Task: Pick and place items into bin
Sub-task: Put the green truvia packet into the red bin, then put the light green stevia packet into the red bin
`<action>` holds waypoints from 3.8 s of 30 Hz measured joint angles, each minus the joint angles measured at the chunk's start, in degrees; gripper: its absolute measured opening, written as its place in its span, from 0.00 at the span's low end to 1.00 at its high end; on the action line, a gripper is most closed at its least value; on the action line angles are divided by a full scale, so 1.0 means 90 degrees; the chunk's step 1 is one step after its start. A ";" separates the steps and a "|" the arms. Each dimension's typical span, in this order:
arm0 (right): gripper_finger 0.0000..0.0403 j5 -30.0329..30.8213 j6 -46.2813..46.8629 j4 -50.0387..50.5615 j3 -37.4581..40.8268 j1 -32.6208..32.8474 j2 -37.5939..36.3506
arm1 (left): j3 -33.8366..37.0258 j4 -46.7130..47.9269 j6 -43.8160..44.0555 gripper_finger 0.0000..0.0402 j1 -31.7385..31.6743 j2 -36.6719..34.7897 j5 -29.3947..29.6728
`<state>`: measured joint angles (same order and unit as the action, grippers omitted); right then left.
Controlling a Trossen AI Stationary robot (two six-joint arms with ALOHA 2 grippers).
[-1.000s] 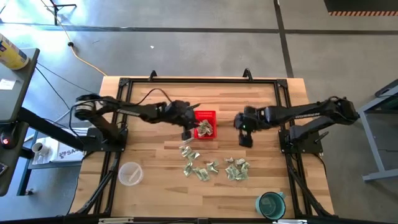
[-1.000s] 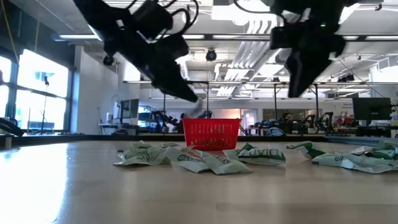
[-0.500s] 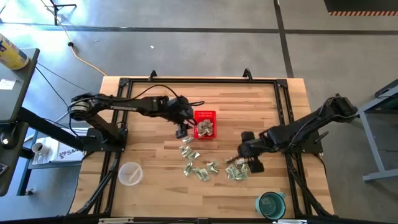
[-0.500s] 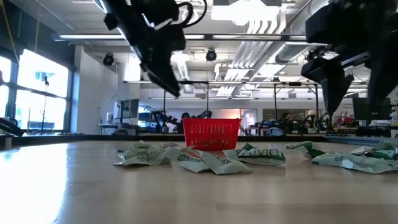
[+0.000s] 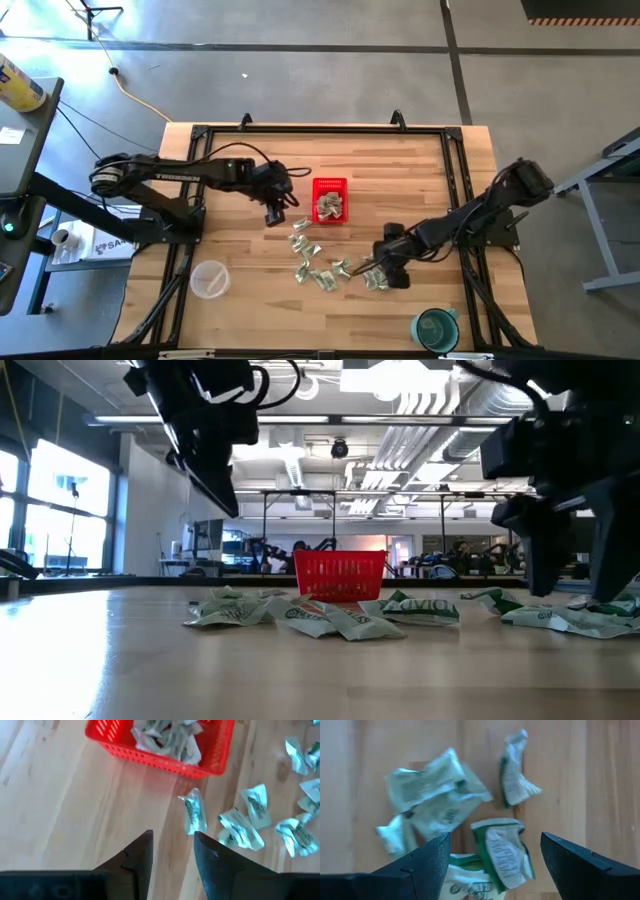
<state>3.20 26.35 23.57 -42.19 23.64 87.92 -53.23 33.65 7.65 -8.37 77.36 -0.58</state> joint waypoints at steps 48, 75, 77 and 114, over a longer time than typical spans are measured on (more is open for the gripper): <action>0.38 -0.0465 -0.1140 0.0387 -0.3303 -0.3662 0.1579 | 0.1873 -0.1943 0.1892 0.39 0.1227 -0.0774 0.0799; 0.87 0.1483 -0.0992 0.1958 -0.1929 -0.3127 0.0155 | 0.0798 -0.3182 0.0586 0.54 0.1230 0.2380 0.1356; 0.87 0.1608 -0.0973 0.1869 -0.1881 -0.3042 0.0117 | 0.0745 -0.3201 0.0374 0.42 0.1236 0.2421 0.1380; 0.80 -0.0138 -0.1376 0.2808 -0.0473 -0.1130 -0.1171 | -0.0972 -0.0858 -0.0642 0.77 0.0363 0.1061 0.1220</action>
<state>1.96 13.97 48.85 -46.45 13.46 77.38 -61.98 25.93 1.87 -5.10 86.91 10.40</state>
